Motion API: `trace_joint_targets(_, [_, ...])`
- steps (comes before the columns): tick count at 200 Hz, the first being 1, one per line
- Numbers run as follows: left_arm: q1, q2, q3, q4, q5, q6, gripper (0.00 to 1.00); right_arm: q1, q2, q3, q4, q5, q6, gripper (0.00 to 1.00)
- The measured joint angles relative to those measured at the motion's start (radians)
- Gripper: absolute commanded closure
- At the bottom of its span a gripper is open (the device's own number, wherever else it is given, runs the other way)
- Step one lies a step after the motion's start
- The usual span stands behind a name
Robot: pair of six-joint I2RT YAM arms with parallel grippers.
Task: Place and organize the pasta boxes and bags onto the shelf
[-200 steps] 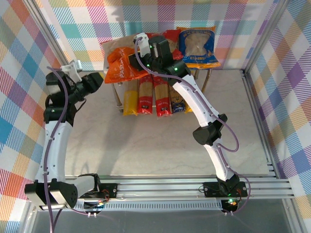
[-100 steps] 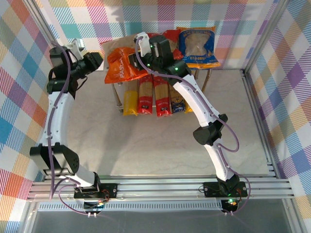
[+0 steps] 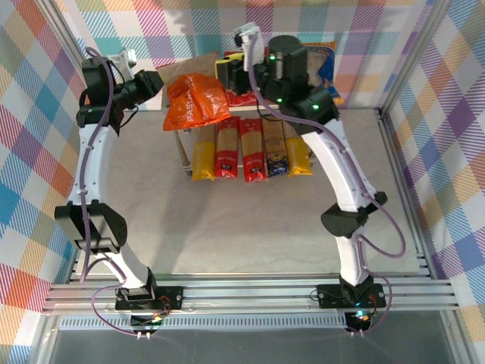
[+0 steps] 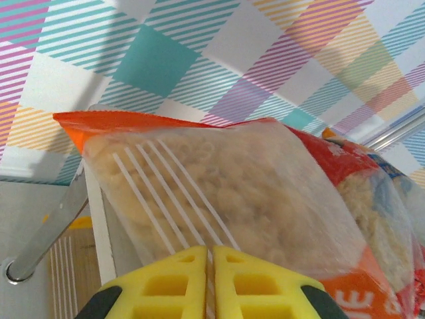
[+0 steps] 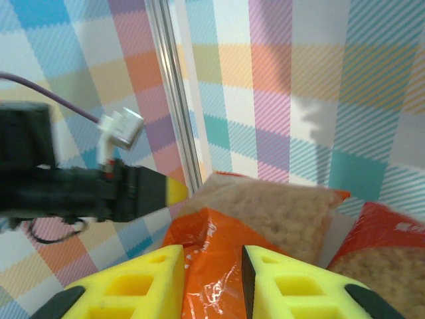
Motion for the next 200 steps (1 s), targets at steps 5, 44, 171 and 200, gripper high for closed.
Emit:
trace_joint_targets(5, [0.000,0.013,0.011,-0.003,0.002,0.001,0.89,0.000,-0.028,-0.018,-0.002,-0.001,-0.001,0.69])
trace_joint_targets(44, [0.000,0.094,0.077,-0.015,0.026,0.006,0.89,0.007,-0.244,-0.203,-0.009,0.001,-0.021,0.68])
trace_joint_targets(171, [-0.034,0.191,0.213,-0.065,-0.070,0.055,0.85,0.011,-0.531,-0.693,0.017,0.186,-0.058,0.61])
trace_joint_targets(200, [-0.019,0.121,0.142,-0.070,-0.121,0.063,0.80,0.011,-0.582,-0.755,0.016,0.245,-0.064,0.60])
